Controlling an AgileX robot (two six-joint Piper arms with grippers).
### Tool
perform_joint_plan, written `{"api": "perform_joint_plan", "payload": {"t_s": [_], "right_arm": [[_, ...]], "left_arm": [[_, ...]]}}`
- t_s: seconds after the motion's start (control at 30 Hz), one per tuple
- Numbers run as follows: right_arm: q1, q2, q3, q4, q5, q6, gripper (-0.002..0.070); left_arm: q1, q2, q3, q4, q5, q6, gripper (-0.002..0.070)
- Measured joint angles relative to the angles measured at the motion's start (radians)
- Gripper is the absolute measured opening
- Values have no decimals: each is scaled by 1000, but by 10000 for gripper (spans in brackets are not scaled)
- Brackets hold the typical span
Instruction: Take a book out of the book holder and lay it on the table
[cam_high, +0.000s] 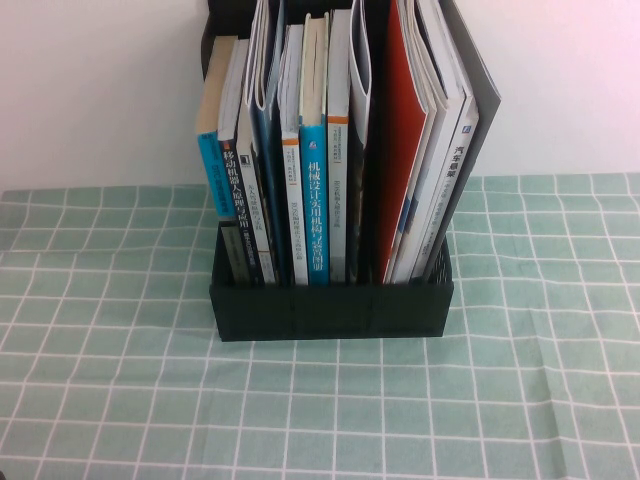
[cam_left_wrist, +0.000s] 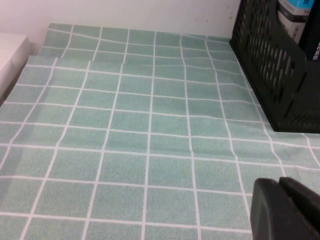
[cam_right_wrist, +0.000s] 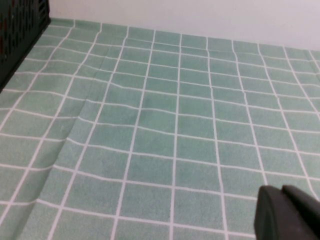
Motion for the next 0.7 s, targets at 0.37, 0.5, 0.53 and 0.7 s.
{"api": "perform_joint_plan", "payload": {"t_s": [0.37,0.5,0.53,0.7], "right_arm": [[0,0,0,0,0,0,-2],[0,0,2,0,-38,0,-2],[0,0,2,-2,-70,0,-2],[0,0,2,-23,-281,-43,-2]], "left_arm": [[0,0,0,2,-38,0,-2],[0,0,2,2,-158,0,-2],[0,0,2,2,-202,0,-2],[0,0,5,2,-464,2,-2]]}}
